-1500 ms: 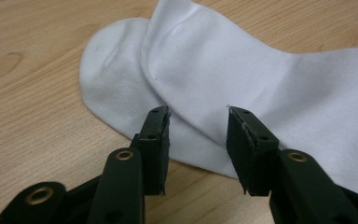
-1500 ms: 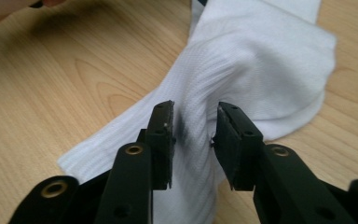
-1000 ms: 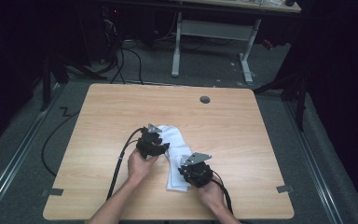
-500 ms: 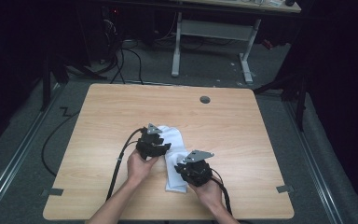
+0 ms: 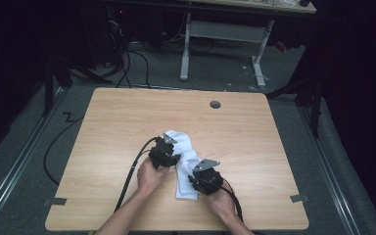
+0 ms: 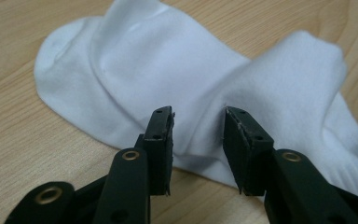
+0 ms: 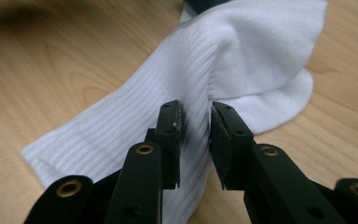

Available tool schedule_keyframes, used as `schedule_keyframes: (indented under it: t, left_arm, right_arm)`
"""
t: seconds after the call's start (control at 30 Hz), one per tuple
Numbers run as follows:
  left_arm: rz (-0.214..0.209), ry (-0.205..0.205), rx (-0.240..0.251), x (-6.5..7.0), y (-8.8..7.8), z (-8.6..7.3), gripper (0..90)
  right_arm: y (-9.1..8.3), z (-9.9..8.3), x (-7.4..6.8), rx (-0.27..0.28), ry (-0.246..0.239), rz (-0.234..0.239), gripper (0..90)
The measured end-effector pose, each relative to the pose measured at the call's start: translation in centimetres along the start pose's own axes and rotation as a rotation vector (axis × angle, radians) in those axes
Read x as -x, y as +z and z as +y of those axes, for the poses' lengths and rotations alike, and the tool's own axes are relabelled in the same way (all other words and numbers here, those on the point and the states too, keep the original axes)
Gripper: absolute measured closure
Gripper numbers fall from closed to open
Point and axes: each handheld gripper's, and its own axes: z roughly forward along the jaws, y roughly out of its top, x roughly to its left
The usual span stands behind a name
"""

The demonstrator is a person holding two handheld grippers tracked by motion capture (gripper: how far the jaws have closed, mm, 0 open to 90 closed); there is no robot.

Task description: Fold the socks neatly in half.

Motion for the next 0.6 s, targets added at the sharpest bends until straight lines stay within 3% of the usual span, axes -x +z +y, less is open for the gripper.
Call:
schedule_keyframes:
  t: [0.1,0.2,0.3,0.43,0.57,0.6]
  left_arm:
    - [0.008,-0.009,-0.001,-0.1,0.1,0.1,64.4]
    - [0.025,-0.001,0.001,0.0,0.2,0.1,65.1]
    - [0.038,-0.004,0.009,0.0,0.4,0.1,65.4]
    - [0.049,-0.021,0.011,-0.1,0.6,0.3,65.7]
    - [0.055,-0.024,0.011,-0.1,0.6,0.3,65.7]
    - [0.055,-0.027,0.009,0.0,0.6,0.3,65.7]
  right_arm:
    - [-0.2,0.0,0.3,0.017,0.013,-0.007,69.8]
    - [-1.3,0.0,0.1,0.067,0.008,0.004,69.5]
    - [-2.2,-0.1,-0.7,0.102,-0.028,0.027,69.6]
    - [-1.8,0.1,-1.2,0.077,-0.048,0.062,67.7]
    - [0.0,-0.1,-0.5,0.009,-0.029,0.072,68.0]
    - [0.2,-0.2,-0.3,0.02,-0.026,0.077,70.5]
